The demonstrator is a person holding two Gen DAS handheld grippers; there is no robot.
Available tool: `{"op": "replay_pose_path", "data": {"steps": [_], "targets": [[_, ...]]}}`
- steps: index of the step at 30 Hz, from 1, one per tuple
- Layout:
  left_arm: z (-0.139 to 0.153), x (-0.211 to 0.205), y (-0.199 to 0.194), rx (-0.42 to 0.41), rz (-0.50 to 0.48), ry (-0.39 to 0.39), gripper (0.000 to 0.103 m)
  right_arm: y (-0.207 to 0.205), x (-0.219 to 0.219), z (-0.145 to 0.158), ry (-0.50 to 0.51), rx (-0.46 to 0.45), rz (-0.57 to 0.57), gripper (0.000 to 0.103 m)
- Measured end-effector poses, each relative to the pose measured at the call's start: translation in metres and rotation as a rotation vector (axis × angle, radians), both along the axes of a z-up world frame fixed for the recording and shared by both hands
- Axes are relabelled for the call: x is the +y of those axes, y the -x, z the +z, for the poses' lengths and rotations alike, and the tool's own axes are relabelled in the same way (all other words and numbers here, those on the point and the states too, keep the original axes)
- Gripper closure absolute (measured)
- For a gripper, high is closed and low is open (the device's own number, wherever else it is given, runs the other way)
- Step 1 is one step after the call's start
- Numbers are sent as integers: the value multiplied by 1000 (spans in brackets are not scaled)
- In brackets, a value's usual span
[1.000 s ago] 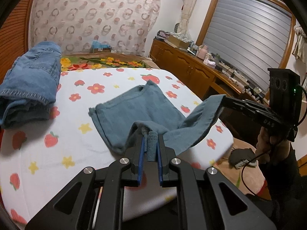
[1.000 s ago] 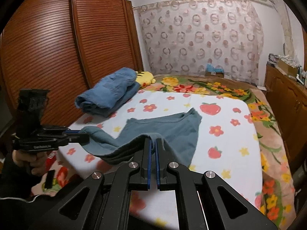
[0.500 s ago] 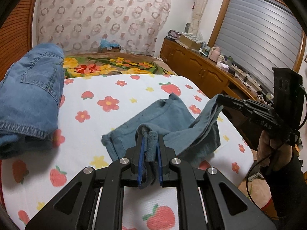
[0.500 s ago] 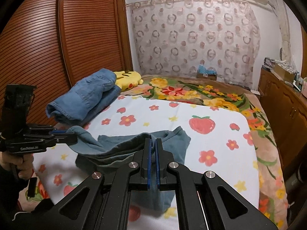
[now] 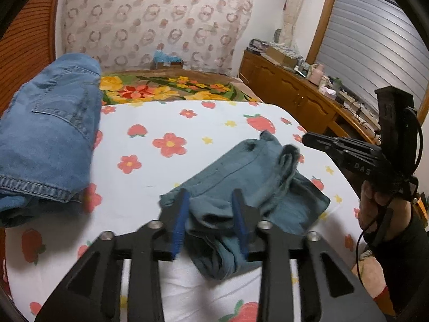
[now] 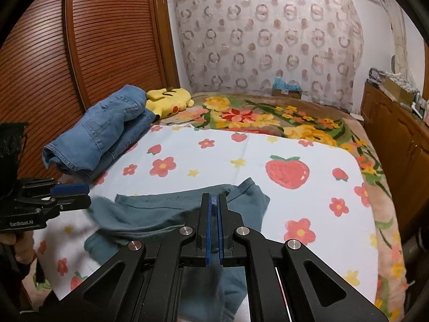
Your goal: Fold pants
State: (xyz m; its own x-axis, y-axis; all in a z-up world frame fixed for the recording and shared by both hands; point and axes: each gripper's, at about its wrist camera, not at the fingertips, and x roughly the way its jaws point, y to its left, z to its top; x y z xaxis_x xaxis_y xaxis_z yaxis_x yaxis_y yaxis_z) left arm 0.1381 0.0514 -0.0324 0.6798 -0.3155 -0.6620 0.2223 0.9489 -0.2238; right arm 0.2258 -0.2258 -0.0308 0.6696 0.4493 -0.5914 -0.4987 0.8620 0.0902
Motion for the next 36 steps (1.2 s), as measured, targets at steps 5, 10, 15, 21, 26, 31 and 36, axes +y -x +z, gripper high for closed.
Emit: {"op": "replay_pose_path", "data": {"steps": [5, 10, 15, 21, 26, 31, 36], "targets": [[-1, 4, 13, -19, 2, -1, 55, 11, -12, 3, -32, 8, -2, 92], [-13, 2, 22, 1, -15, 1, 55, 29, -21, -11, -3, 45, 15, 75], [-28, -10, 29, 26, -52, -16, 57, 47, -29, -28, 21, 95, 38, 75], [-39, -25, 38, 41, -101, -45, 66, 54, -35, -41, 29, 142, 44, 75], [-46, -27, 35, 57, -93, -65, 86, 54, -37, -41, 13, 167, 66, 76], [-35, -23, 47, 2, -92, -62, 98, 58, -45, -33, -9, 138, 82, 97], [-21, -8, 62, -22, -70, -29, 98, 68, -62, -22, -44, 98, 39, 99]]}}
